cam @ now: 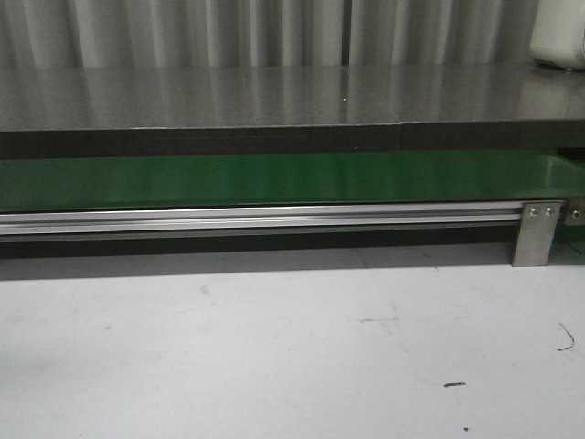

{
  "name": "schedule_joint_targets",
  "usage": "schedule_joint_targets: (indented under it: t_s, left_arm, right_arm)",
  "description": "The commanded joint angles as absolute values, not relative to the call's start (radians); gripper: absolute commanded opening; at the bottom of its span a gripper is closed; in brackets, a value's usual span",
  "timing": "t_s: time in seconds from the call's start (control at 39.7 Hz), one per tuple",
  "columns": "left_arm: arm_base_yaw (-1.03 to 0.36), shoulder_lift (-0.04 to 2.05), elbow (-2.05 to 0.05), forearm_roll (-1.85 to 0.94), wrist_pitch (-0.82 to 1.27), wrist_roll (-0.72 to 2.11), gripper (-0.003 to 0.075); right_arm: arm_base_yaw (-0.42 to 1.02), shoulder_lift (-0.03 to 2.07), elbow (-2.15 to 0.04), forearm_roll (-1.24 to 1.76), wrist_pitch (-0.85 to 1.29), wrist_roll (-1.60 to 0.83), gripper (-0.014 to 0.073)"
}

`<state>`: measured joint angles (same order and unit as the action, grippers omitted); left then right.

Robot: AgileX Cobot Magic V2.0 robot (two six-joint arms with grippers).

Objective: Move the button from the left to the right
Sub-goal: 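Grasp the yellow-capped black button in the blue tray with the left gripper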

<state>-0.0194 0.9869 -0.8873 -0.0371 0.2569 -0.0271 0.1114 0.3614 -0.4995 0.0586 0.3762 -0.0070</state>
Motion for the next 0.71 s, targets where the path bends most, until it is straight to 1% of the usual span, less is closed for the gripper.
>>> schedule_joint_targets:
  t_s: [0.0,0.2,0.38,0.53,0.68]
  left_arm:
    - [0.056,1.076,-1.021,-0.046,0.224,-0.043,0.0585]
    - [0.263,1.248,-1.172,-0.038,0.320,-0.029,0.0585]
    - [0.417,1.391,-1.237,-0.038,0.367,0.022,0.0585]
    - [0.506,1.522,-1.279,-0.045,0.428,0.033,0.0585]
    - [0.550,1.644,-1.316,-0.047,0.513,0.164,0.0585]
  right_arm:
    - [0.110,0.376,-0.534,0.063,0.300,-0.010,0.0613]
    - [0.110,0.376,-0.534,0.063,0.300,-0.010,0.0613]
    - [0.110,0.376,-0.534,0.063,0.300,-0.010,0.0613]
    - [0.110,0.376,-0.534,0.063,0.300,-0.010,0.0613]
    - [0.110,0.376,-0.534,0.063,0.300,-0.010,0.0613]
